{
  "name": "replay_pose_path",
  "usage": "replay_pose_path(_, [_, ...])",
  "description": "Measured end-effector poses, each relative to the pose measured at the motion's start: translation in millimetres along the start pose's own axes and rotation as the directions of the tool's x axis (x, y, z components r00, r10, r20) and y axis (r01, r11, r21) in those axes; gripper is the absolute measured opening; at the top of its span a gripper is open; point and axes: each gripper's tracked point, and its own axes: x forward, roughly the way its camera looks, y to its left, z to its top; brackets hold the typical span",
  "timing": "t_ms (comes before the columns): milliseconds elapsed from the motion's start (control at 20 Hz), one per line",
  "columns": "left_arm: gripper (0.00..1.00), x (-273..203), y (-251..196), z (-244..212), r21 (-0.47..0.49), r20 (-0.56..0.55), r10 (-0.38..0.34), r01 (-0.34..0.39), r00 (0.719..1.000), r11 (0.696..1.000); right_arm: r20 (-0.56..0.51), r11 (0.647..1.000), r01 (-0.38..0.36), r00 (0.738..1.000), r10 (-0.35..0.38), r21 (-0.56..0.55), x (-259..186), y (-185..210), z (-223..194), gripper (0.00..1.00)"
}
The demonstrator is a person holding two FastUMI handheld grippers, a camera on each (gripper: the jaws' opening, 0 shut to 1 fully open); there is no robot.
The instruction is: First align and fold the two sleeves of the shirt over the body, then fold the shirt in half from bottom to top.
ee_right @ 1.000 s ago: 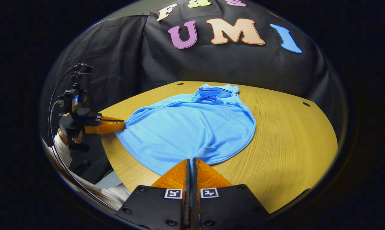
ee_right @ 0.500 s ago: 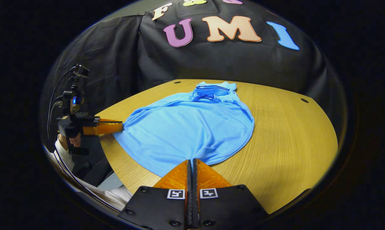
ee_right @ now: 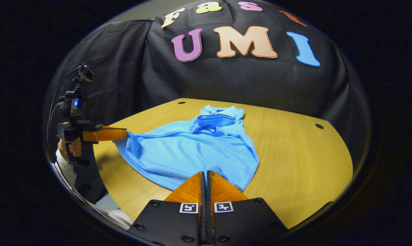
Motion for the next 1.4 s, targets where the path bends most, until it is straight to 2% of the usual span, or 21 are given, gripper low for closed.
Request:
replay_pose_path(150, [0.00, 23.1, 3.9, 33.2, -0.020, 0.047, -0.015, 0.016, 0.999, 1.000, 0.006, 1.000, 0.020, 1.000, -0.020, 0.000, 18.8, -13.7, 22.1, 0.02])
replay_pose_path(300, [0.00, 49.8, 13.2, 67.4, -0.053, 0.087, -0.007, 0.012, 0.996, 0.999, 0.027, 0.997, 0.073, 0.997, -0.072, -0.029, 41.2, -38.7, 55.3, 0.02])
replay_pose_path(550, [0.00, 100.1, 24.4, 123.9, -0.094, 0.156, 0.006, 0.009, 0.988, 0.996, 0.068, 0.992, 0.128, 0.989, -0.128, -0.003, 83.7, -66.1, 108.1, 0.02])
replay_pose_path(850, [0.00, 160.8, 54.9, 157.2, -0.125, 0.179, 0.149, -0.127, 0.973, 0.984, 0.068, 0.977, 0.210, 0.975, -0.212, 0.036, 137.0, -99.3, 139.4, 0.02])
replay_pose_path(1050, [0.00, 201.4, 89.3, 170.9, -0.184, 0.199, 0.293, -0.258, 0.935, 0.949, 0.042, 0.959, 0.273, 0.960, -0.276, 0.073, 174.0, -123.9, 147.1, 0.02])
replay_pose_path(1250, [0.00, 239.9, 105.2, 160.8, -0.209, 0.163, 0.360, -0.325, 0.919, 0.922, 0.035, 0.947, 0.312, 0.948, -0.316, 0.079, 209.5, -137.6, 146.5, 0.02])
replay_pose_path(1400, [0.00, 253.3, 119.6, 152.4, -0.213, 0.151, 0.413, -0.379, 0.898, 0.901, 0.045, 0.938, 0.322, 0.943, -0.330, 0.126, 231.3, -144.8, 145.3, 0.02])
